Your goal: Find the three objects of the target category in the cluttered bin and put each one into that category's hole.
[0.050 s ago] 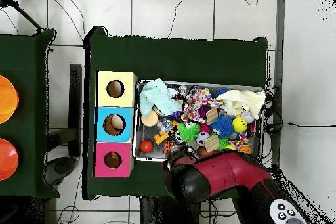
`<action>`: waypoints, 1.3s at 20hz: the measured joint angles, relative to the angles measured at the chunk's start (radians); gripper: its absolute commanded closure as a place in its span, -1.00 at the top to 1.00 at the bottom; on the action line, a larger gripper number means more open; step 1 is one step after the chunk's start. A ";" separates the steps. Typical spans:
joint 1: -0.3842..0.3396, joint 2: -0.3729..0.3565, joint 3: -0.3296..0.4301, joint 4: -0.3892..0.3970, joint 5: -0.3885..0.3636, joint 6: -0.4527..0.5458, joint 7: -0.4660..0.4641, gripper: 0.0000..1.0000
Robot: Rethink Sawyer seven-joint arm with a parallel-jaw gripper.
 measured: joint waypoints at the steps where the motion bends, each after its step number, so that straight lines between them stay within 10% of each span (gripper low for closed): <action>1: 0.000 0.003 -0.002 0.000 -0.001 0.000 0.000 1.00; 26: 0.115 0.244 -0.155 -0.004 -0.163 -0.146 0.000 1.00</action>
